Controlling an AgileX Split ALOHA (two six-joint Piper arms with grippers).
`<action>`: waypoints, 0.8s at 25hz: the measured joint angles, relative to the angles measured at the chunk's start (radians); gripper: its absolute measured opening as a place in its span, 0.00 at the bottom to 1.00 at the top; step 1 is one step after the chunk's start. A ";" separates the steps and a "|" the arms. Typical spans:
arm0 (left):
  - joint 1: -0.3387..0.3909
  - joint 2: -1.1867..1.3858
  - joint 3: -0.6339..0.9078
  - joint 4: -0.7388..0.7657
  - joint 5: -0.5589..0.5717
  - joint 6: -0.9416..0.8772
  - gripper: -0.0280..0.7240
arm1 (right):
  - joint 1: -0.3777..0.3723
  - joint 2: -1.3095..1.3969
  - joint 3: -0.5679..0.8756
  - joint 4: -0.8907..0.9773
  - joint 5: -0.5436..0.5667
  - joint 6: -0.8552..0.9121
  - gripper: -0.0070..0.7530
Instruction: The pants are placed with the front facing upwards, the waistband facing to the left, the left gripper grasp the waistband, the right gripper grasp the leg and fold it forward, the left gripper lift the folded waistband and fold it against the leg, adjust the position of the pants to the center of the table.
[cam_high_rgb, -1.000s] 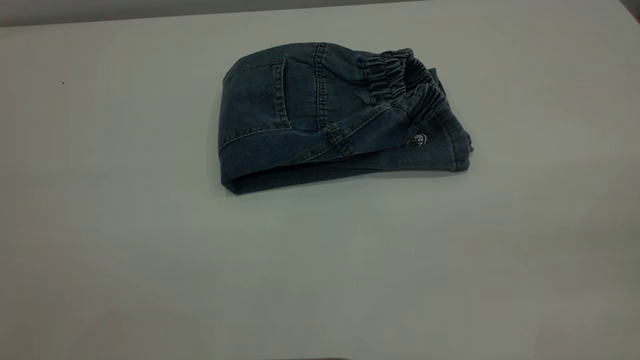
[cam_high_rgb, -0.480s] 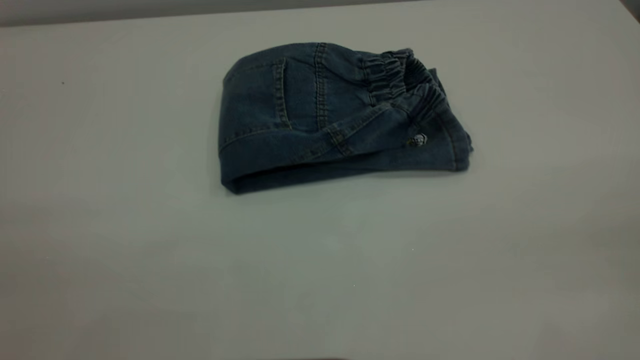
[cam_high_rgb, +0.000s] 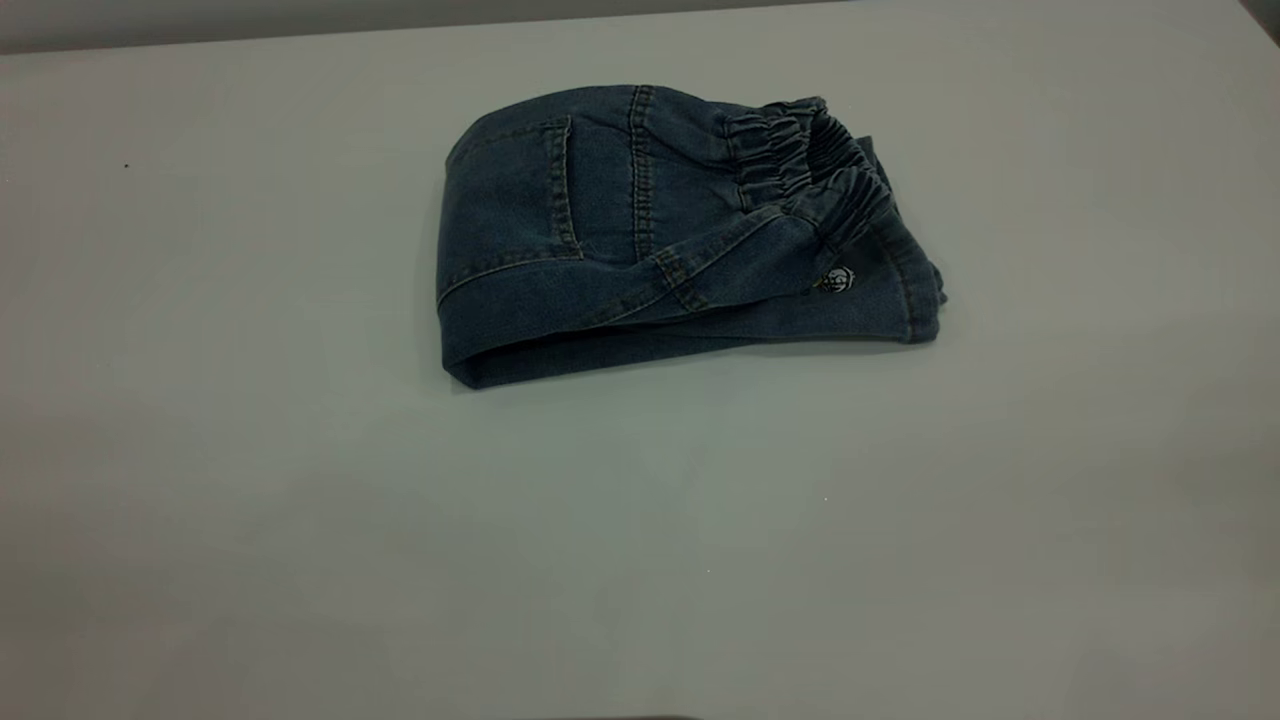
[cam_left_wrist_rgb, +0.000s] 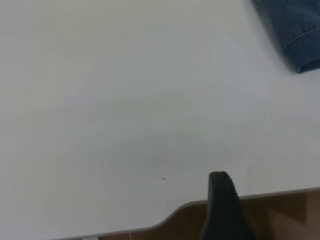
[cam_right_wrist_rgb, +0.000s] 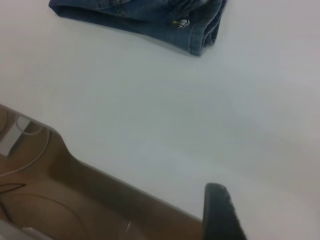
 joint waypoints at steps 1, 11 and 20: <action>0.000 0.000 0.005 0.000 -0.001 0.000 0.58 | 0.000 0.000 0.000 0.000 0.000 0.000 0.48; 0.000 0.000 0.014 0.000 -0.008 0.000 0.58 | -0.016 0.000 0.000 0.000 -0.001 0.000 0.48; 0.000 0.000 0.014 0.000 -0.008 0.001 0.58 | -0.355 -0.080 0.000 0.007 0.000 0.000 0.48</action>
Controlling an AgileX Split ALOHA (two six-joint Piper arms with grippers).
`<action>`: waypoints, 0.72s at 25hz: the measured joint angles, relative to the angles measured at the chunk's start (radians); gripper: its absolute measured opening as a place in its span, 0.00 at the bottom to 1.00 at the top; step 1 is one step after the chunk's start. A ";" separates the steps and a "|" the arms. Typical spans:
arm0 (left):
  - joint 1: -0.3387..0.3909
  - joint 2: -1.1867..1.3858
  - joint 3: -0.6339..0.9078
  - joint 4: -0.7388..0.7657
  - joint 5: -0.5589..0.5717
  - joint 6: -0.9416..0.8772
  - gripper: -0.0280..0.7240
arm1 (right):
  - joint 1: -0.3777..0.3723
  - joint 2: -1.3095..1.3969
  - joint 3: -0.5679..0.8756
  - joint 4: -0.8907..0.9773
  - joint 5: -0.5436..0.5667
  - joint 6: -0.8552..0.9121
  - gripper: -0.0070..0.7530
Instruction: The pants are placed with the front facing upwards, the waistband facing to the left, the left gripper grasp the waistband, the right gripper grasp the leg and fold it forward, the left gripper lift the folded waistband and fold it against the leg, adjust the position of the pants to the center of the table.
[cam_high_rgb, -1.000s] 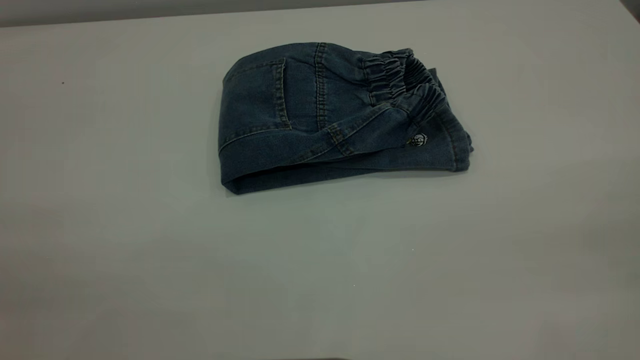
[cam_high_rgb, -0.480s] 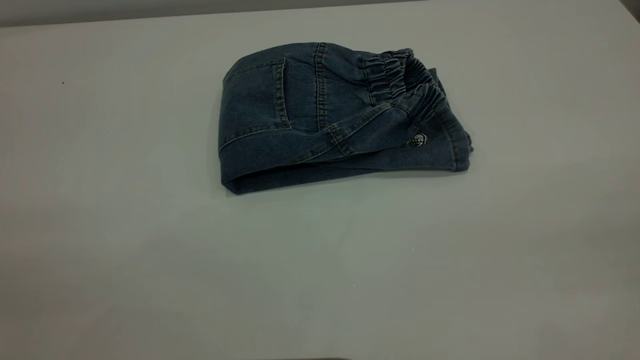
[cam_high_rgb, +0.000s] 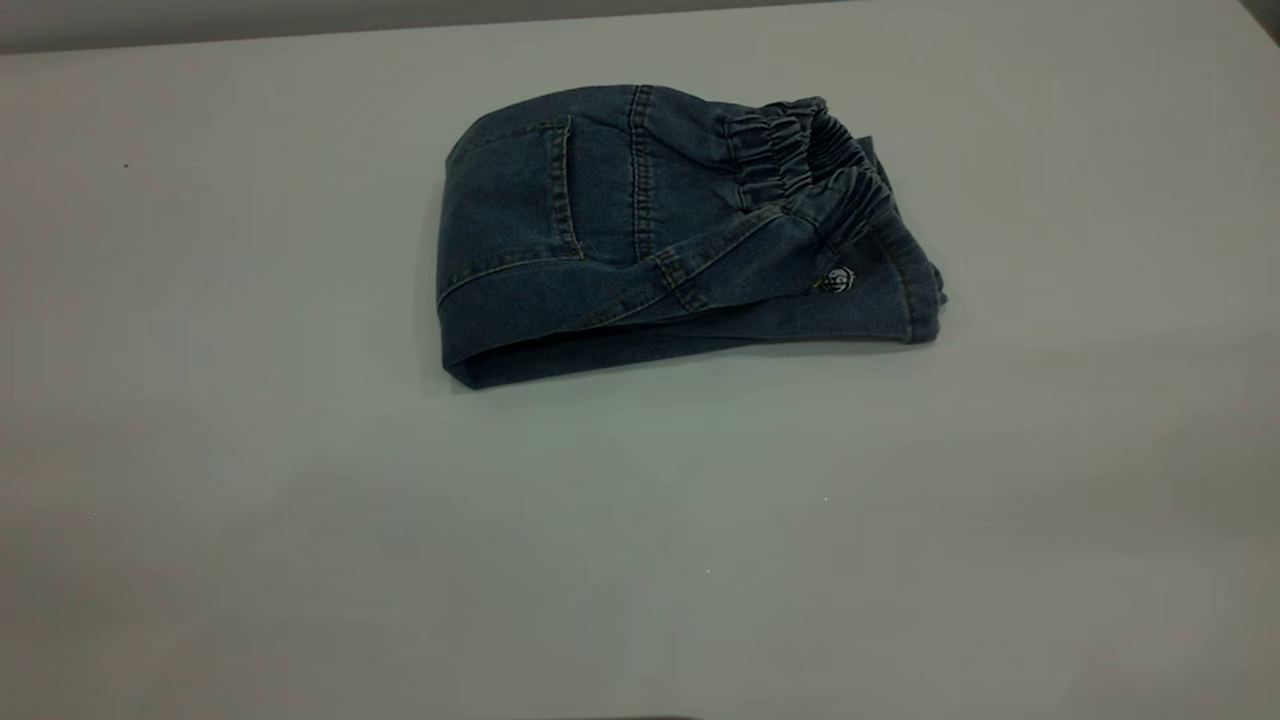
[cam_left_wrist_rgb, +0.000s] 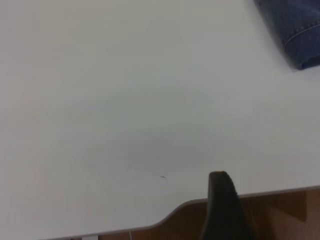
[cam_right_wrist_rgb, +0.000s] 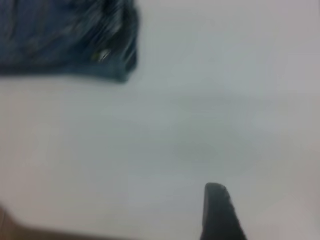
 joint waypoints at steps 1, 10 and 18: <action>0.001 0.000 0.000 0.000 0.000 0.000 0.58 | -0.030 -0.027 0.000 0.000 0.000 0.000 0.48; 0.102 0.000 0.000 0.000 0.000 0.000 0.58 | -0.080 -0.088 0.000 0.006 0.003 0.000 0.48; 0.108 0.000 0.000 0.000 0.000 0.000 0.58 | -0.080 -0.088 0.000 0.007 0.003 0.000 0.48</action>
